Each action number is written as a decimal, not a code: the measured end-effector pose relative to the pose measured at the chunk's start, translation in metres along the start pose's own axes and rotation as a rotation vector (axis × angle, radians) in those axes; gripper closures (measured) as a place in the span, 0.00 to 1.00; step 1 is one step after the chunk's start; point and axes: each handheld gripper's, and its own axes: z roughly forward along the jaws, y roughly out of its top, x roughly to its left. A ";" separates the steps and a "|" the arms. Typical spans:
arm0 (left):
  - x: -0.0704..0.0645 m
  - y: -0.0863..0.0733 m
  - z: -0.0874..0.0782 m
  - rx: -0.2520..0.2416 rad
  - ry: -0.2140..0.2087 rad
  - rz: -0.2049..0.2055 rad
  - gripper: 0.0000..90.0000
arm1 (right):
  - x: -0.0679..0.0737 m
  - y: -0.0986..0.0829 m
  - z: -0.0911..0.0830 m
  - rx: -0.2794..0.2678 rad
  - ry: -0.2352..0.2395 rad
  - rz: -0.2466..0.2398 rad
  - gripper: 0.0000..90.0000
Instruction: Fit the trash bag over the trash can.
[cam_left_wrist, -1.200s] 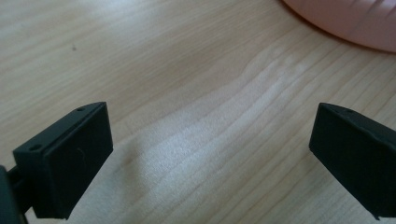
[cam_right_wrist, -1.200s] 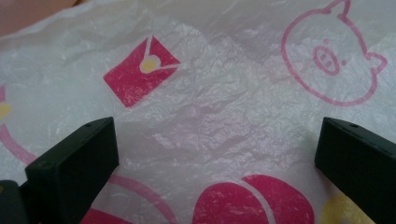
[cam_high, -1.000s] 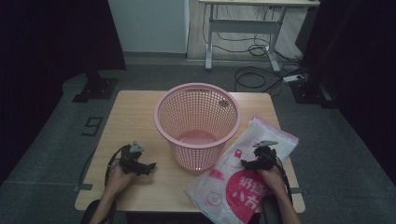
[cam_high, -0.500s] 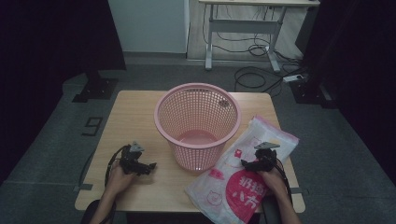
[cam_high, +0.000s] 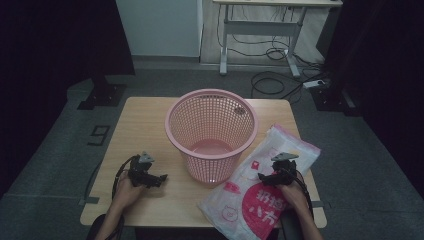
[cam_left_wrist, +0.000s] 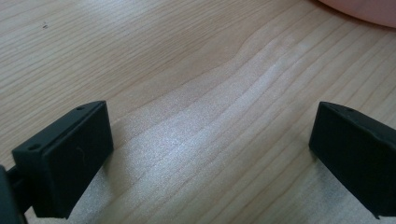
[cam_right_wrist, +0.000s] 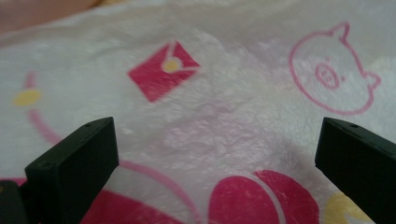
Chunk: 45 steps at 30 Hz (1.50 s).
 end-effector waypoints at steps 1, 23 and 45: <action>0.000 0.000 0.000 0.000 0.000 0.000 0.00 | 0.000 0.000 0.000 0.000 0.000 0.000 0.00; 0.000 0.000 0.000 0.004 0.003 0.004 0.00 | 0.085 0.012 -0.011 0.176 0.283 -0.183 0.15; -0.001 0.000 0.000 0.002 0.007 -0.003 0.00 | 0.084 0.007 -0.022 0.211 0.216 -0.216 0.98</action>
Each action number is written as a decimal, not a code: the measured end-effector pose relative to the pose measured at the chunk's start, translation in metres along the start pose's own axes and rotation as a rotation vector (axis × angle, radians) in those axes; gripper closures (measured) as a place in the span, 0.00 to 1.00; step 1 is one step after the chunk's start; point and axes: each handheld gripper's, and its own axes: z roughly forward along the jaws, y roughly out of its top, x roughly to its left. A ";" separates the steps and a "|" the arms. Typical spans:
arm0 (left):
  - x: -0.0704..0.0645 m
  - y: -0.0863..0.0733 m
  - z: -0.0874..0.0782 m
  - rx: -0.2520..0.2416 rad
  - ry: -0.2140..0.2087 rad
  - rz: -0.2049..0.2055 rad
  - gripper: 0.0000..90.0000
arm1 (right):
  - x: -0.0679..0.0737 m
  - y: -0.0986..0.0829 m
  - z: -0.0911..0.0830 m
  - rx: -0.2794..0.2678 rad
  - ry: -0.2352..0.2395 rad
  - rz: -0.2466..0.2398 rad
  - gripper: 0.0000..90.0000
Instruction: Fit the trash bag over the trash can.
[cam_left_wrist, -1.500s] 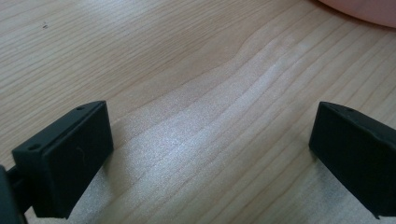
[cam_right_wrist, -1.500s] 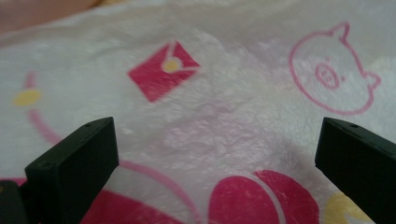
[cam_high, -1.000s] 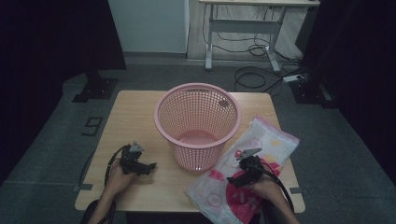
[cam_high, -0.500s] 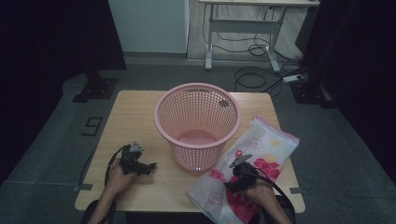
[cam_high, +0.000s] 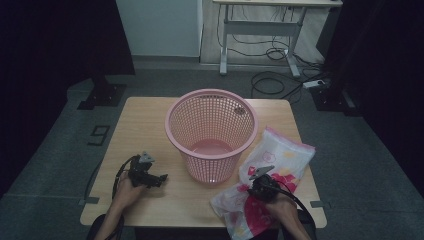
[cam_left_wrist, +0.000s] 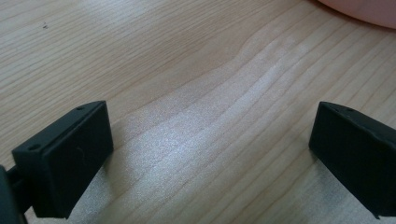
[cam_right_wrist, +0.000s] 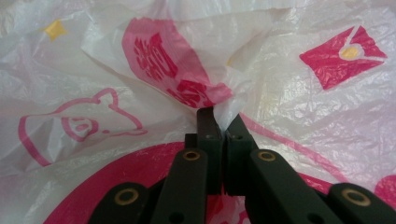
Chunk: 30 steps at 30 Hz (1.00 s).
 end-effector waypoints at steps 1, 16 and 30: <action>0.000 0.000 0.000 0.000 0.000 0.000 0.00 | -0.002 0.000 -0.001 0.008 0.010 0.007 0.98; 0.000 0.000 0.000 0.001 0.000 0.001 0.00 | -0.053 0.013 -0.045 -0.034 -0.069 0.055 0.98; 0.000 0.000 0.000 0.001 0.000 0.001 0.00 | -0.092 0.023 -0.074 -0.040 -0.114 0.125 0.97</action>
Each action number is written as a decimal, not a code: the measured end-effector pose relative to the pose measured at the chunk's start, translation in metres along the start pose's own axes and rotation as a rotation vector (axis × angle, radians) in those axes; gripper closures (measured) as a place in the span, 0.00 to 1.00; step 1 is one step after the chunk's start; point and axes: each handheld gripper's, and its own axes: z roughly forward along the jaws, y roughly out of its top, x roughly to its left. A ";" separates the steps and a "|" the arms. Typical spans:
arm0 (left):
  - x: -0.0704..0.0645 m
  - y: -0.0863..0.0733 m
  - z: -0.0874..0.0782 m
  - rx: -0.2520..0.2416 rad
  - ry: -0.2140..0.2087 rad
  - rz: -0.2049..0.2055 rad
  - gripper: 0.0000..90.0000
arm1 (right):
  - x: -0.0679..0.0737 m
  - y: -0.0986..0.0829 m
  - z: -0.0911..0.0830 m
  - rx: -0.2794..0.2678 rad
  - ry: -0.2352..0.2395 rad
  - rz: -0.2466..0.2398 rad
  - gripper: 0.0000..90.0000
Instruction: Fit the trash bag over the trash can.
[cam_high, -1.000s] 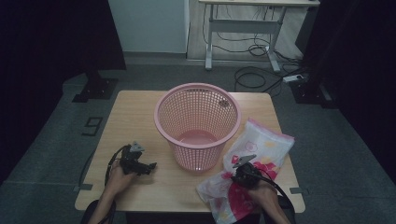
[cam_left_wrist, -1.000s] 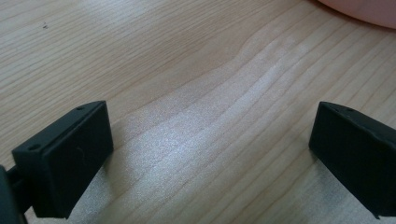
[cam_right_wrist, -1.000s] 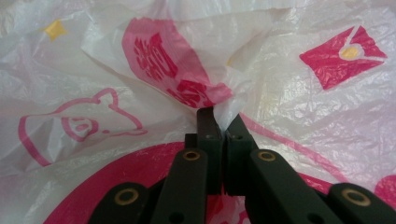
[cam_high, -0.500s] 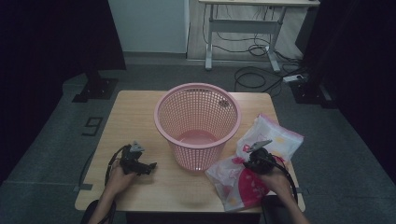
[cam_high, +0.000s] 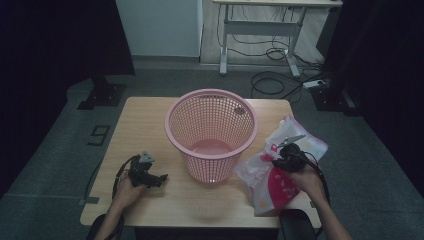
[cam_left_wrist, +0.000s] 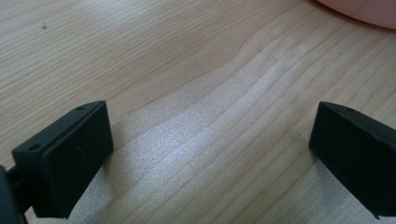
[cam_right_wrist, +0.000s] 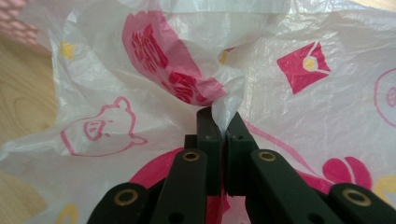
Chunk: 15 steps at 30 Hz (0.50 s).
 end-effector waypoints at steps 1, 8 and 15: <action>0.000 0.000 0.000 0.000 0.000 0.000 0.00 | -0.003 0.001 -0.001 0.001 -0.007 0.004 0.97; 0.000 0.000 0.000 0.000 0.000 0.000 0.00 | -0.024 0.014 -0.014 0.004 -0.045 0.032 0.97; 0.000 0.000 0.000 0.000 0.000 0.000 0.00 | -0.034 0.031 -0.020 -0.001 -0.059 0.044 0.97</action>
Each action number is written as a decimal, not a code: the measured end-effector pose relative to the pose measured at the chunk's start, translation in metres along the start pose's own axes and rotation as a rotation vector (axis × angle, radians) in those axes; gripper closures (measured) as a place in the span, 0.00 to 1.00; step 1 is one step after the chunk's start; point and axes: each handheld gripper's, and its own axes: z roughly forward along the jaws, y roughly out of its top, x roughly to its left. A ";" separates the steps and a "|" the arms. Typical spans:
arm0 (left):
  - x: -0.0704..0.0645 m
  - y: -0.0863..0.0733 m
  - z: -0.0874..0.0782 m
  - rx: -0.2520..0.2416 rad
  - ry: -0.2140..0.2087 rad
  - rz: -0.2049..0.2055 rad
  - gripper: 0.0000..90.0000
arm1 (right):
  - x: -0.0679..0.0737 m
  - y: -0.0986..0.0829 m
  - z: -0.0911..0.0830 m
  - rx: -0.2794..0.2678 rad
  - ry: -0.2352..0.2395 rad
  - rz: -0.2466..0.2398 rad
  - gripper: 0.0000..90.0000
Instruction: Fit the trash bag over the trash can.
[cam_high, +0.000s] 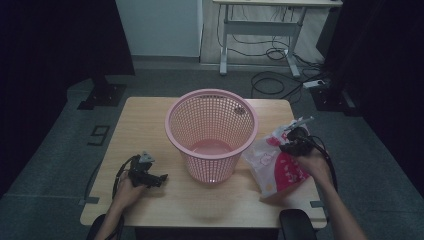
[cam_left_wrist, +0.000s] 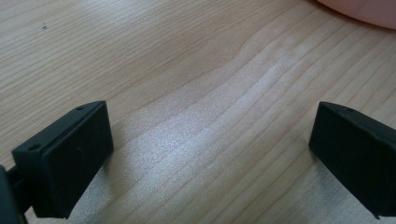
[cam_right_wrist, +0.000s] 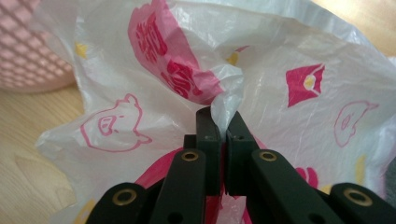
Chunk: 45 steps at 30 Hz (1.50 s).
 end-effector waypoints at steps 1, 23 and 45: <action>0.000 0.000 0.000 0.000 0.000 0.000 0.00 | -0.001 0.003 -0.001 -0.003 0.000 -0.001 0.97; 0.000 0.000 0.000 0.000 0.000 0.000 0.00 | 0.001 0.080 -0.035 -0.051 0.023 -0.022 0.96; 0.000 0.000 0.000 -0.003 0.000 -0.003 0.00 | 0.025 0.145 -0.077 -0.108 0.024 -0.075 0.96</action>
